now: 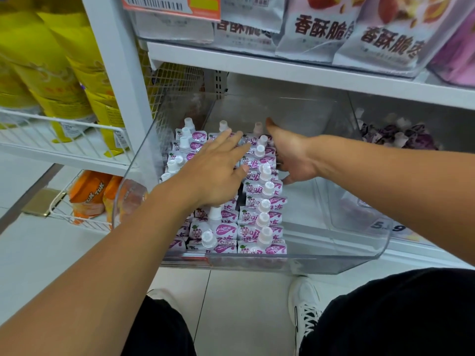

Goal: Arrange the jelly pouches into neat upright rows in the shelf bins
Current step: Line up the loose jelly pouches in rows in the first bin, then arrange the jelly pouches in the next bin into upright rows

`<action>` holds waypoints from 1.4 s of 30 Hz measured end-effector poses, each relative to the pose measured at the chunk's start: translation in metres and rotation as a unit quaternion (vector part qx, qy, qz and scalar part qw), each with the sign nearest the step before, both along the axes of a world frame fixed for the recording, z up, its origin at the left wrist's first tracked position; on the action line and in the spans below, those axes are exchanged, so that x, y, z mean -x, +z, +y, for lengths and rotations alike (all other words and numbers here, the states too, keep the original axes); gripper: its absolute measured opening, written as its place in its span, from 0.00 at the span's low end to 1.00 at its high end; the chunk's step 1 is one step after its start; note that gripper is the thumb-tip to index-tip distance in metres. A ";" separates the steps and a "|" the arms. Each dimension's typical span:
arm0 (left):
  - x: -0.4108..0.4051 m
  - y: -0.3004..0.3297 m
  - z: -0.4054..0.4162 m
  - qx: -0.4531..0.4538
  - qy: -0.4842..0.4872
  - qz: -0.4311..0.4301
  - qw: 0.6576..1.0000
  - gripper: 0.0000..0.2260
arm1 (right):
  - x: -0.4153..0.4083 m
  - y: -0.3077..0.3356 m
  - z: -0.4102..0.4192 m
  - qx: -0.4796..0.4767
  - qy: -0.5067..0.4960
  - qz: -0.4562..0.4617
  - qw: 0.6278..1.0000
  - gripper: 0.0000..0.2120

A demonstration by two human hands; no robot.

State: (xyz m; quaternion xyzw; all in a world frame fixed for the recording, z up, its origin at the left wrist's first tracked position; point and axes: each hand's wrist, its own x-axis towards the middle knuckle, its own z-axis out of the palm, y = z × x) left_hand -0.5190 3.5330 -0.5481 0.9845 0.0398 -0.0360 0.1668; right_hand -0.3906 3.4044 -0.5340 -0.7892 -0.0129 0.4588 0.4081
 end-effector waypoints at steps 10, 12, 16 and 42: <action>-0.002 -0.004 0.004 0.095 0.052 0.015 0.994 0.29 | 0.052 -0.003 -0.029 -0.181 -0.009 0.188 0.965 0.52; -0.003 -0.003 0.004 0.098 0.043 0.016 0.994 0.29 | 0.048 0.002 -0.033 -0.159 -0.042 0.162 0.973 0.49; -0.003 -0.004 0.002 0.055 0.038 0.018 0.998 0.28 | 0.049 0.011 -0.024 -0.190 -0.039 0.133 0.972 0.44; 0.035 0.029 -0.098 -0.042 -0.228 0.063 0.971 0.04 | 0.099 -0.003 -0.193 -0.052 0.061 -0.402 0.912 0.17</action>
